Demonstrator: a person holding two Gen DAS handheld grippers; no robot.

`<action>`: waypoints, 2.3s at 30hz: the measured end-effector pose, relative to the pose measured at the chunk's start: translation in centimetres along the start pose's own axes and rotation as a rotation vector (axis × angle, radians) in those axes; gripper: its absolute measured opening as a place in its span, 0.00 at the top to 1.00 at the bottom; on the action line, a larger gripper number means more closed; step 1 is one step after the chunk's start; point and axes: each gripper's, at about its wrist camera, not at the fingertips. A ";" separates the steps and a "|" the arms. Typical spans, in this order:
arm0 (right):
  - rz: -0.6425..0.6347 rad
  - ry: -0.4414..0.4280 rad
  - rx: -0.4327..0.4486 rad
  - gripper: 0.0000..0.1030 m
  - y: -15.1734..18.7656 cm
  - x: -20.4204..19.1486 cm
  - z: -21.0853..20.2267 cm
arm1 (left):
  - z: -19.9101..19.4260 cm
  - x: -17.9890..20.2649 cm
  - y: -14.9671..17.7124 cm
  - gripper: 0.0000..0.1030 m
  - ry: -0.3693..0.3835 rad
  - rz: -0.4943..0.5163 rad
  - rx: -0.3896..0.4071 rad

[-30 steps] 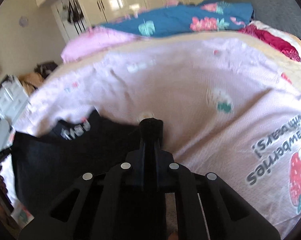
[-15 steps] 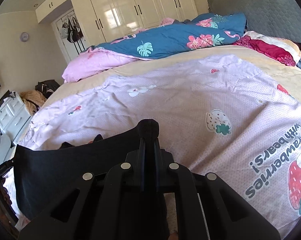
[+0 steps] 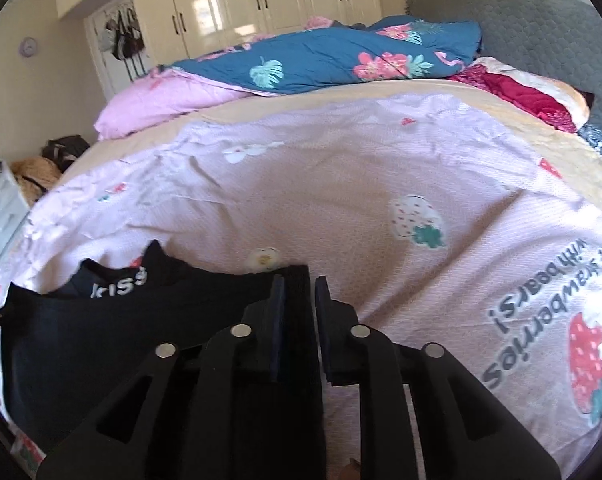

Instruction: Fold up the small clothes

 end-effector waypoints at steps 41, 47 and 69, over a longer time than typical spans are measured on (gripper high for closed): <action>-0.199 -0.118 -0.172 0.34 8.7 -4.5 -8.3 | -5.0 5.6 8.2 0.23 0.097 0.113 -0.265; -0.181 -0.074 -0.253 0.34 10.5 -3.6 -6.6 | -4.0 4.5 9.9 0.23 0.078 0.104 -0.308; -0.150 -0.073 -0.209 0.14 11.1 -2.4 -9.9 | -7.2 4.8 11.0 0.23 0.087 0.079 -0.282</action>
Point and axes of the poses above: each gripper's, at about its wrist camera, not at the fingertips, and z roughly the way its jaws point, x to its right, y to its underside, and after that the axes turned 7 degrees about y, right-handed
